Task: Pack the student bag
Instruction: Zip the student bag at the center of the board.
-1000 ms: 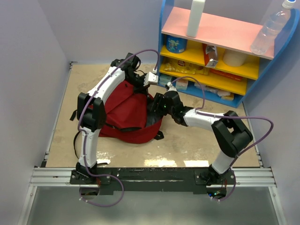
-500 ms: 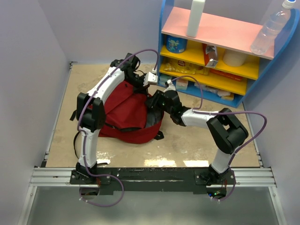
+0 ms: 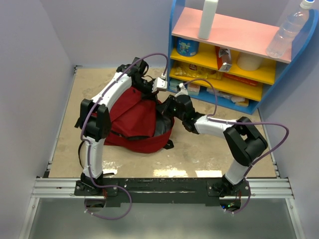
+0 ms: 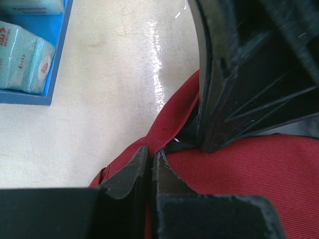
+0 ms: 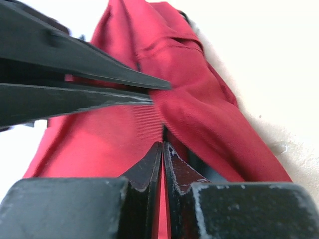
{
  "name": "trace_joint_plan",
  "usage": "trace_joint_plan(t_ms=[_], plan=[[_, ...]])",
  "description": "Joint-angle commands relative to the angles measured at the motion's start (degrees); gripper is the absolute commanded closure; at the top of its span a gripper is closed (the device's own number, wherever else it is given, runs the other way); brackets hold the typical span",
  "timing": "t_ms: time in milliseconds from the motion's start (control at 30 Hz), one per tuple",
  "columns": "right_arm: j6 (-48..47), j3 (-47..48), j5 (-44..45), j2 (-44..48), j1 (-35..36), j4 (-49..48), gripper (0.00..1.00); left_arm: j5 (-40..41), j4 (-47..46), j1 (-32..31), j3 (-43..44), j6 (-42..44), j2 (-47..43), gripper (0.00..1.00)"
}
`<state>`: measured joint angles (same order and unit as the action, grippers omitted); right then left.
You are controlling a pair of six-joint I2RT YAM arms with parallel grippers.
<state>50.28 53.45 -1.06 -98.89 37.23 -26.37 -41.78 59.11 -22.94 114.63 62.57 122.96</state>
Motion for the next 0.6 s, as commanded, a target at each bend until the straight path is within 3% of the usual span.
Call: trace_joint_plan(t_ms=[0,367,433,567], plan=[[-2.29,1.57,0.88,4.76,0.3,1.93,0.91,-2.78,1.53,-0.09,-1.07,-0.6,-3.42,0.93],[-2.55,2.97,0.8,4.15,0.3,4.91,0.99,-2.78,1.09,-0.18,-1.86,-1.39,-4.22,0.93],[-4.31,4.37,0.88,4.06,0.3,7.9,0.79,-2.78,1.01,-0.26,-2.13,-1.39,-4.3,0.93],[-4.76,3.51,2.38,4.58,0.74,8.72,0.58,-2.96,1.01,-0.26,-2.13,-1.48,-4.48,0.92]])
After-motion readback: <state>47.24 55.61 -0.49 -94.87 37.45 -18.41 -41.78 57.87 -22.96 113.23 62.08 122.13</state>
